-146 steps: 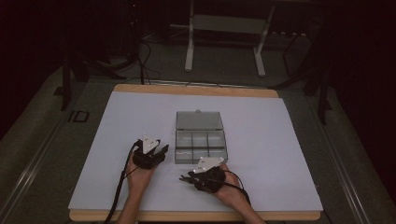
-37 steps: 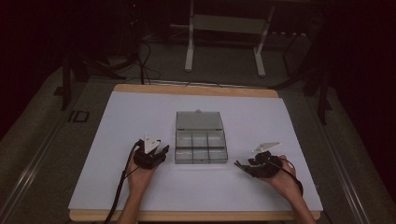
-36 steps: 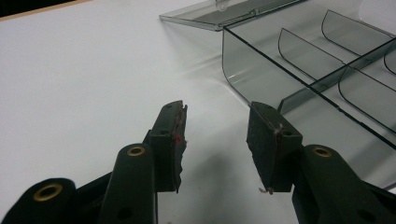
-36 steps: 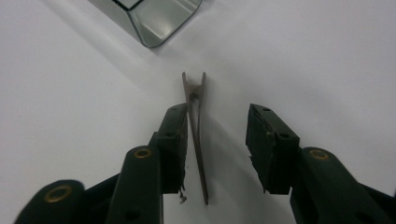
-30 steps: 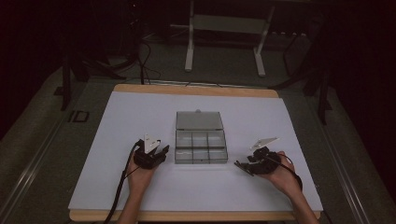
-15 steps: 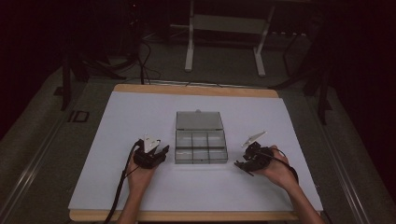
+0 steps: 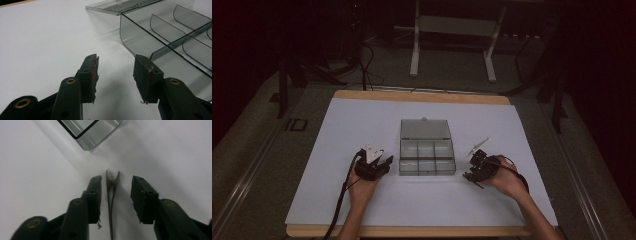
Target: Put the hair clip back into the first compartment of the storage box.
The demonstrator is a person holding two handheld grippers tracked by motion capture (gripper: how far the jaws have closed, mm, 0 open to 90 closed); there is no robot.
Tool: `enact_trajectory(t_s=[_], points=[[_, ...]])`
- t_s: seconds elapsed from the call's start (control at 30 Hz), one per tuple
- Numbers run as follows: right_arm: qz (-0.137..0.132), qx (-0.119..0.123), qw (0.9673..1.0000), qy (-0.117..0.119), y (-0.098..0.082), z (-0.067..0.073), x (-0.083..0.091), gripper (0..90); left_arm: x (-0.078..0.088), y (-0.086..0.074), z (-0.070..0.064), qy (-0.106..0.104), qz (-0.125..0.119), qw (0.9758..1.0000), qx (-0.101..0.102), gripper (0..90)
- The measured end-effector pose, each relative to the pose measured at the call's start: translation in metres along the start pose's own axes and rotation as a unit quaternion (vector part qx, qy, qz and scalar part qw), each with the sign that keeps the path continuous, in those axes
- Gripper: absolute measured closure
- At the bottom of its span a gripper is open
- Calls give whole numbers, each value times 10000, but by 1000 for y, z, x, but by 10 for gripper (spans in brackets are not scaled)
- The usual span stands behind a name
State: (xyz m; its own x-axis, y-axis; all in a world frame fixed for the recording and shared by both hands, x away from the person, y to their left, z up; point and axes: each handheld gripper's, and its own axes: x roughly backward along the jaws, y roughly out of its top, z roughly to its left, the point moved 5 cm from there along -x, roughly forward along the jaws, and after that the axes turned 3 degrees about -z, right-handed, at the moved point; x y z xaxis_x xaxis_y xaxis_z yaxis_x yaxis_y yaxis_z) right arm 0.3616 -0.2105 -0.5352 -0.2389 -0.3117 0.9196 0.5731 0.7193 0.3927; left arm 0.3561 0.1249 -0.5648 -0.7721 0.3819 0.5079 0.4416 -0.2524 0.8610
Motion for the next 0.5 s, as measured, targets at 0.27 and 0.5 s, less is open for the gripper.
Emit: enact_trajectory(t_s=[0.27,0.5], points=[[251,10,9997,32,2,2,-4,702,0,0,0,-1,3,10000,4,547],[476,32,9989,49,1,3,-9,745,0,0,0,-1,9,10000,1,546]])
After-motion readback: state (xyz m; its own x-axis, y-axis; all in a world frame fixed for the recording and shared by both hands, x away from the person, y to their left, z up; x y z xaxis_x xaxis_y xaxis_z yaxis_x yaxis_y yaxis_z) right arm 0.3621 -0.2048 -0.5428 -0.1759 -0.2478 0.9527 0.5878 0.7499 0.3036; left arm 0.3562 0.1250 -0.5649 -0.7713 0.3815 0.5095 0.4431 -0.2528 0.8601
